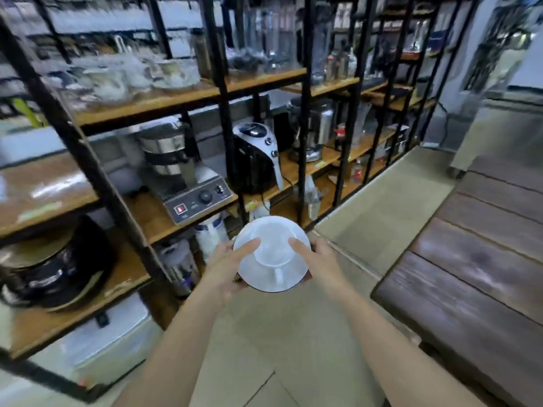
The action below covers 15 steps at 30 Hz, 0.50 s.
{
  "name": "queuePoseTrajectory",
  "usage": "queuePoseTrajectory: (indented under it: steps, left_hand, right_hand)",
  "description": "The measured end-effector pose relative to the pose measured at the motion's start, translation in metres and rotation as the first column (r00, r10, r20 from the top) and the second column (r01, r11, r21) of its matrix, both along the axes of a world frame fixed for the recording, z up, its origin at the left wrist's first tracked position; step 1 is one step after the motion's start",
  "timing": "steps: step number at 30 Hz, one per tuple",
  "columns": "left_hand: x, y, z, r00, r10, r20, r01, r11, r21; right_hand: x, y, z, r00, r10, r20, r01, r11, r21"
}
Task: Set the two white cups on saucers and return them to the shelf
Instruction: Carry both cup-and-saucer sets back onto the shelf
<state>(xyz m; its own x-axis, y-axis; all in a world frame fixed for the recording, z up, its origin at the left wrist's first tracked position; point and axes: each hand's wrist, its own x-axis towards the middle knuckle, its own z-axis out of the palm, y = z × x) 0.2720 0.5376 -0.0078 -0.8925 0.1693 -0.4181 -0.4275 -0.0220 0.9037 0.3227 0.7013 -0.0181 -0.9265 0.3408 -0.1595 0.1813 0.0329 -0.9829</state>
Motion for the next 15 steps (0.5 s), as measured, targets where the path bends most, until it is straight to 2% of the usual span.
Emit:
queuePoseTrajectory:
  steps: [6,15]
  left_hand:
    - [-0.017,-0.141,0.013,0.955,0.289,-0.064,-0.290,0.957,-0.008]
    - [-0.049,-0.282,0.015,0.832,0.553,-0.035,-0.554,0.832,-0.022]
  right_hand:
    - [-0.066,-0.134,0.006,0.970,0.243,-0.012,-0.242,0.969,0.045]
    - [-0.149,-0.281,0.012,0.851,0.525,0.028,-0.526,0.848,0.064]
